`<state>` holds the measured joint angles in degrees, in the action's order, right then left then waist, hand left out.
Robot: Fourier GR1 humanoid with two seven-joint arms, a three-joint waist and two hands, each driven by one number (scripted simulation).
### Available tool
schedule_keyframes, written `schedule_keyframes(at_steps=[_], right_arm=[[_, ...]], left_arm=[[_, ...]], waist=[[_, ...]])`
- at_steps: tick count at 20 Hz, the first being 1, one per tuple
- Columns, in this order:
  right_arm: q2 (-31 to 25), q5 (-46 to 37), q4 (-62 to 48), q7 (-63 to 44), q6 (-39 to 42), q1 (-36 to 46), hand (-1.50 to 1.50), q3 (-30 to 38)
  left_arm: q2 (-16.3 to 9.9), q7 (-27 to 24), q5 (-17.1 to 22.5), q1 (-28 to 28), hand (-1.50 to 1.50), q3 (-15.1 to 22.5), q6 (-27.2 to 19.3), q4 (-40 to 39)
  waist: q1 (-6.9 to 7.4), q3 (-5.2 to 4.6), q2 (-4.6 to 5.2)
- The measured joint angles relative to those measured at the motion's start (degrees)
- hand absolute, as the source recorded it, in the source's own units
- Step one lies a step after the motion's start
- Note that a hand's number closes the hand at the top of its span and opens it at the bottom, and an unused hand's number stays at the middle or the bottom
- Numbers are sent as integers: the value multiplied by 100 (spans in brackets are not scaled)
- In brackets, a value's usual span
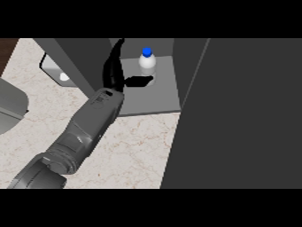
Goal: Pick up the bottled water, place it into the cabinet and close the cabinet
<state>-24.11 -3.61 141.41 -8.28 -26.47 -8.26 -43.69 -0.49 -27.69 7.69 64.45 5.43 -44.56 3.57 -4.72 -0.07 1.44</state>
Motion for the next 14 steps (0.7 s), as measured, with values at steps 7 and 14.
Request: schedule_keyframes(at_steps=[7, 14], right_arm=[[-35, 34, 25, -16, 2, 24, -150, -6], [-22, 67, 25, -79, -37, 68, -150, -7]], left_arm=[[-7, -195, 67, -44, -150, -118, 243, 150], [35, -994, 464, -224, 150, -449, 1359, 777]], waist=[[-4, -5, 6], [59, -9, -32]])
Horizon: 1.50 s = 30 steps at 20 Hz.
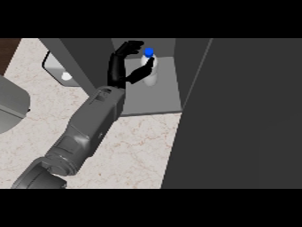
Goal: Pick up the bottled water, place it into the cabinet and close the cabinet
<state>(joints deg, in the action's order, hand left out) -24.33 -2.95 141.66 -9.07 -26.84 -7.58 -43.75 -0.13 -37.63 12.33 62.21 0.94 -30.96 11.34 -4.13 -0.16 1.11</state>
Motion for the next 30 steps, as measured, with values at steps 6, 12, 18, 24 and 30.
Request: schedule_keyframes(at_steps=[6, 12, 18, 24, 30], right_arm=[[-43, -8, 41, -86, -101, -65, -150, -26], [-100, -33, 54, -91, -182, -60, -150, -19], [-206, -58, 52, 5, -295, -154, -150, -18], [-341, -71, 49, -25, -364, -136, -150, 51], [-571, -52, 61, -142, -347, -95, 150, 144]], left_arm=[[23, -368, 294, -129, 150, -106, 1077, 289], [30, -351, 614, -259, 150, 178, 2062, 559], [18, -109, 1067, -735, 150, 663, 2833, 1221], [23, 290, 1327, -1469, 150, 1009, 3174, 2334], [8, 607, 1490, -2526, 150, 1403, 3264, 3608]], waist=[[104, 1, -44], [149, 4, -61], [248, 11, -128], [441, 13, -180], [612, 22, -247]])
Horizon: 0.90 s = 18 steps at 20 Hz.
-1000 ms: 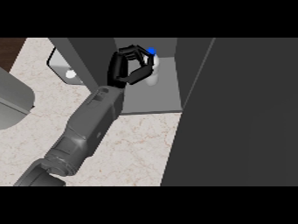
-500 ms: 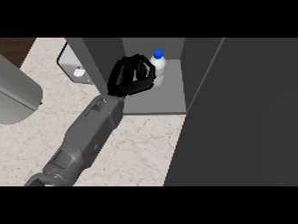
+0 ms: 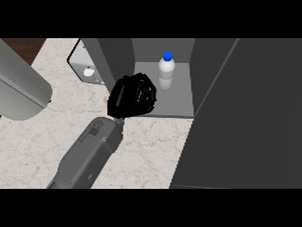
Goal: Pick up the bottled water, place it into the cabinet and close the cabinet
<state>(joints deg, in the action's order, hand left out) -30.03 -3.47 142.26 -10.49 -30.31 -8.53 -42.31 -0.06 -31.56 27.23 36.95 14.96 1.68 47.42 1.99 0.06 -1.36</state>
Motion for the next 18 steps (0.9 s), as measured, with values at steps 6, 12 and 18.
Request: schedule_keyframes(at_steps=[6, 12, 18], right_arm=[[-215, 44, 15, -143, 332, 222, 150, -277], [-232, 107, 19, -460, 658, 595, 150, -516], [-37, 125, -17, -989, 731, 1027, 150, -566]], left_arm=[[-360, 247, 178, -1460, 150, 178, 0, 1561], [-919, 475, 325, -2896, 150, 273, -2, 3130], [-1604, 630, 533, -4179, 150, 122, 91, 4624]], waist=[[105, -4, -1], [122, -12, 20], [82, -20, 37]])
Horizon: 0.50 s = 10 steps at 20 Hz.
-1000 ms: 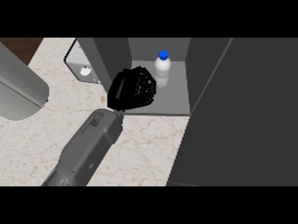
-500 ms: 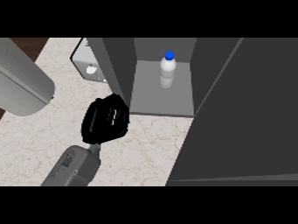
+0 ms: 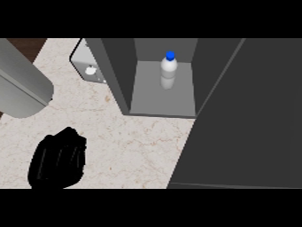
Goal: Pick up the bottled water, place it into the cabinet and close the cabinet
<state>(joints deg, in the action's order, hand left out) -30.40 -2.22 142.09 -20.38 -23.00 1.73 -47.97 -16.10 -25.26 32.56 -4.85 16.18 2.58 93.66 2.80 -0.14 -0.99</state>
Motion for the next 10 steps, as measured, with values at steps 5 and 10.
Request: schedule_keyframes(at_steps=[5, 10], right_arm=[[668, -179, -214, -633, -60, 778, 150, -75], [1824, -398, -676, -1411, -166, 1894, 150, 3]], left_arm=[[-455, 56, 316, -900, 150, -314, 184, 914], [-814, -20, 602, -1815, 150, -656, 517, 1610]], waist=[[-22, -5, 27], [-52, -3, 52]])
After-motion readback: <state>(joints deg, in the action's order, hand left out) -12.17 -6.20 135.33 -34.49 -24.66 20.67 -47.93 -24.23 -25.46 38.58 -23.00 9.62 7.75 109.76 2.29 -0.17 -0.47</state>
